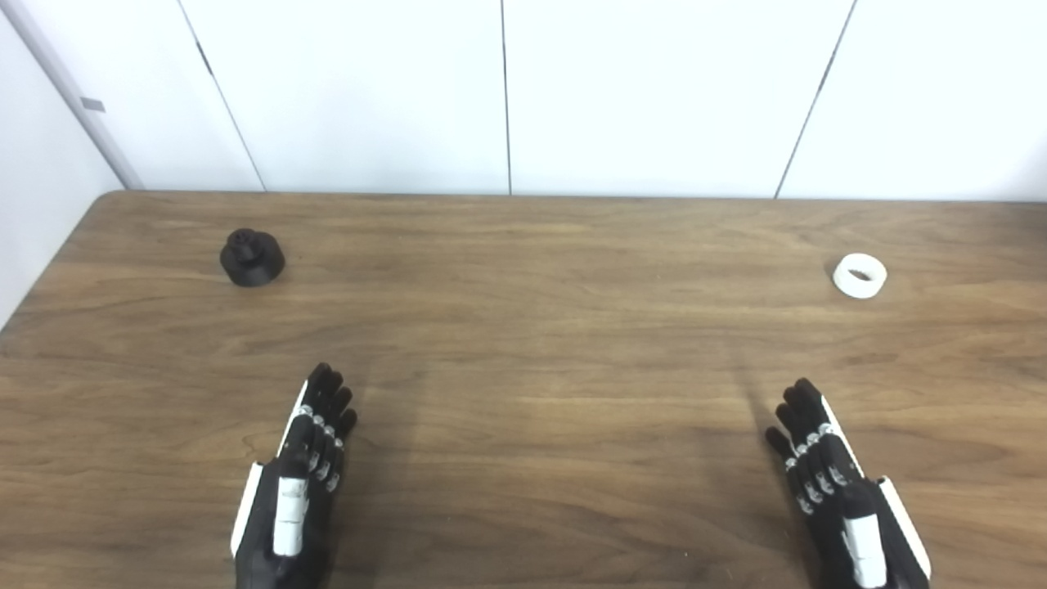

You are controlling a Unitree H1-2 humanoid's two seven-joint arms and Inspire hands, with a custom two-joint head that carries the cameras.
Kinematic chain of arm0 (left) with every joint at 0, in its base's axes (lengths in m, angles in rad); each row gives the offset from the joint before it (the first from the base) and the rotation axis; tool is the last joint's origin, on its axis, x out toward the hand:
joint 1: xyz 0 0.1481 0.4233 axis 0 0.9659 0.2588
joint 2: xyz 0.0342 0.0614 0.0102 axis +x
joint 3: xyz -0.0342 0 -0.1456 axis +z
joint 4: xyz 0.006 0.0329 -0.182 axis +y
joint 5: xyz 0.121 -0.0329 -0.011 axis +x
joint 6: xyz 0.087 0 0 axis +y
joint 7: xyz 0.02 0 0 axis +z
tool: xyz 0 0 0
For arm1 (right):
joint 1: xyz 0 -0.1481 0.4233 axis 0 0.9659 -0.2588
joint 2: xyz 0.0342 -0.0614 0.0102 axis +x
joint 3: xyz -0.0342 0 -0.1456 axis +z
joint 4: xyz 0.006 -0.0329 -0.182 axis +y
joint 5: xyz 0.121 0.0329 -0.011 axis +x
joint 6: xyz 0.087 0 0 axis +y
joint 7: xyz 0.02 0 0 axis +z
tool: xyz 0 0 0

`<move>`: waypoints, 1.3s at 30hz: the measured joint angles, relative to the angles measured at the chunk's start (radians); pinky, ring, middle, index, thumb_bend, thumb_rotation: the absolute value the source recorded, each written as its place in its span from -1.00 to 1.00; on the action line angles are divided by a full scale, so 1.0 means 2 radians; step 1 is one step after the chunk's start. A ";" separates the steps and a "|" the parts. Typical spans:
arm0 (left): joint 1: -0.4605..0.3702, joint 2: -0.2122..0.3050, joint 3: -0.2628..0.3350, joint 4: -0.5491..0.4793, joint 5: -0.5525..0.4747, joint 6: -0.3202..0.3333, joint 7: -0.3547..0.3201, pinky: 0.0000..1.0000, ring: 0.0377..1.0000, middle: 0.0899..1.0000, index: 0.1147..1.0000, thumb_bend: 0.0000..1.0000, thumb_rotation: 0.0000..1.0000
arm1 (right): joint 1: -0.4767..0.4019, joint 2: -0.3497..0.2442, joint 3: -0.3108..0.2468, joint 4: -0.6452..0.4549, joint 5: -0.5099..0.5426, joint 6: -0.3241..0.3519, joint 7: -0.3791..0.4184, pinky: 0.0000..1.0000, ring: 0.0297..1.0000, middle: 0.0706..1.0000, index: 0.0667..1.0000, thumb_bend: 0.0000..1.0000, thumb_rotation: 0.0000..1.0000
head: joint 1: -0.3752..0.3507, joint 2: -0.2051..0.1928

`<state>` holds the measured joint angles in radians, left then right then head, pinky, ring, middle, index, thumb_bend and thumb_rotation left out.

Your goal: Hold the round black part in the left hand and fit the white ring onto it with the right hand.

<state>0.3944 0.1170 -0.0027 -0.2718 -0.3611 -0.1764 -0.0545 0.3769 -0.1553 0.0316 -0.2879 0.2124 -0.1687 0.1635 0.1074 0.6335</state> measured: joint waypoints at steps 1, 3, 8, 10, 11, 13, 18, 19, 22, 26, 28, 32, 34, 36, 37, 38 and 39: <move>0.000 0.000 0.000 0.000 -0.001 0.000 0.000 0.99 1.00 1.00 1.00 0.84 0.61 | 0.000 0.000 0.000 0.000 0.000 0.000 0.000 0.99 1.00 1.00 0.96 0.73 0.77 | 0.000 0.000; 0.000 0.000 0.001 0.001 -0.001 0.000 -0.001 0.99 1.00 1.00 1.00 0.85 0.60 | 0.000 0.000 0.000 0.000 0.000 0.000 0.000 0.99 1.00 1.00 0.96 0.73 0.78 | 0.002 0.000; -0.001 0.000 0.001 0.001 0.000 0.000 -0.001 0.98 1.00 1.00 1.00 0.86 0.60 | 0.000 0.000 0.000 0.000 0.000 0.000 0.000 1.00 1.00 1.00 0.96 0.72 0.77 | 0.001 -0.001; -0.001 0.000 0.001 0.002 0.001 0.000 -0.001 0.97 1.00 1.00 1.00 0.88 0.59 | 0.000 0.000 0.000 0.000 0.000 0.000 0.000 1.00 1.00 1.00 0.96 0.70 0.78 | 0.002 -0.002; -0.001 0.000 0.002 0.002 0.002 0.000 -0.001 0.97 1.00 1.00 1.00 0.89 0.58 | 0.000 0.000 0.000 0.000 0.000 0.000 0.000 0.99 1.00 1.00 0.96 0.69 0.78 | 0.003 -0.002; -0.001 0.000 0.002 0.002 0.004 0.000 -0.001 0.98 1.00 1.00 1.00 0.93 0.55 | 0.000 0.000 0.000 0.001 0.000 -0.001 0.000 0.99 1.00 1.00 0.95 0.69 0.77 | 0.004 -0.002; -0.002 0.000 0.001 0.001 0.027 0.000 0.001 0.93 0.96 1.00 1.00 0.91 0.59 | 0.000 0.000 0.000 0.003 0.001 -0.005 0.000 0.97 1.00 1.00 0.95 0.68 0.78 | 0.017 -0.005; -0.002 0.000 0.001 0.001 0.039 -0.001 0.003 0.90 0.94 0.99 1.00 0.87 0.59 | 0.000 0.000 0.000 0.003 0.001 -0.006 0.000 0.97 1.00 1.00 0.96 0.68 0.79 | 0.020 -0.005; -0.003 0.000 -0.001 0.001 0.067 -0.007 0.005 0.86 0.91 0.96 1.00 0.72 0.58 | 0.000 0.000 0.000 0.003 0.002 -0.006 0.000 0.96 1.00 1.00 0.97 0.68 0.77 | 0.028 -0.007; -0.004 0.000 -0.001 0.001 0.115 -0.020 0.008 0.67 0.78 0.84 0.89 0.61 0.47 | 0.000 -0.001 0.000 0.004 0.007 -0.006 0.001 0.98 1.00 1.00 1.00 0.68 0.76 | 0.036 -0.009; -0.004 0.000 0.001 0.001 0.139 -0.022 0.018 0.63 0.74 0.78 0.83 0.60 0.43 | 0.000 -0.001 0.000 0.004 0.007 -0.007 0.001 0.97 1.00 1.00 1.00 0.69 0.76 | 0.038 -0.009; -0.004 -0.001 0.013 0.001 0.171 -0.020 0.041 0.60 0.69 0.73 0.77 0.54 0.32 | 0.000 -0.001 0.000 0.005 0.007 -0.009 0.001 0.97 1.00 1.00 1.00 0.64 0.76 | 0.039 -0.009; -0.004 -0.002 0.018 -0.001 0.181 -0.016 0.049 0.57 0.66 0.72 0.75 0.51 0.29 | 0.000 -0.001 0.000 0.005 0.008 -0.009 0.002 0.96 1.00 1.00 1.00 0.65 0.75 | 0.041 -0.010; -0.005 -0.002 0.020 -0.008 0.198 -0.007 0.061 0.52 0.61 0.67 0.69 0.53 0.28 | 0.000 -0.001 0.000 0.005 0.008 -0.009 0.002 0.94 1.00 1.00 1.00 0.70 0.76 | 0.041 -0.010; -0.005 -0.003 0.023 -0.011 0.208 -0.001 0.066 0.51 0.59 0.66 0.69 0.51 0.25 | 0.000 -0.001 0.000 0.005 0.007 -0.009 0.001 0.94 1.00 1.00 1.00 0.72 0.76 | 0.044 -0.011; -0.005 -0.003 0.024 -0.014 0.213 0.003 0.071 0.51 0.59 0.66 0.69 0.51 0.24 | 0.001 -0.001 0.000 0.005 0.007 -0.009 0.001 0.96 1.00 1.00 1.00 0.74 0.77 | 0.047 -0.012; -0.005 -0.003 0.024 -0.019 0.216 0.009 0.075 0.50 0.59 0.65 0.70 0.51 0.25 | 0.001 -0.001 0.000 0.005 0.007 -0.009 0.001 0.96 1.00 1.00 1.00 0.75 0.77 | 0.052 -0.013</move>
<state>0.3842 0.1105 0.0463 -0.3094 0.0714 -0.1591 0.0964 0.3780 -0.1583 0.0306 -0.2786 0.2259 -0.1864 0.1663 0.2116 0.6075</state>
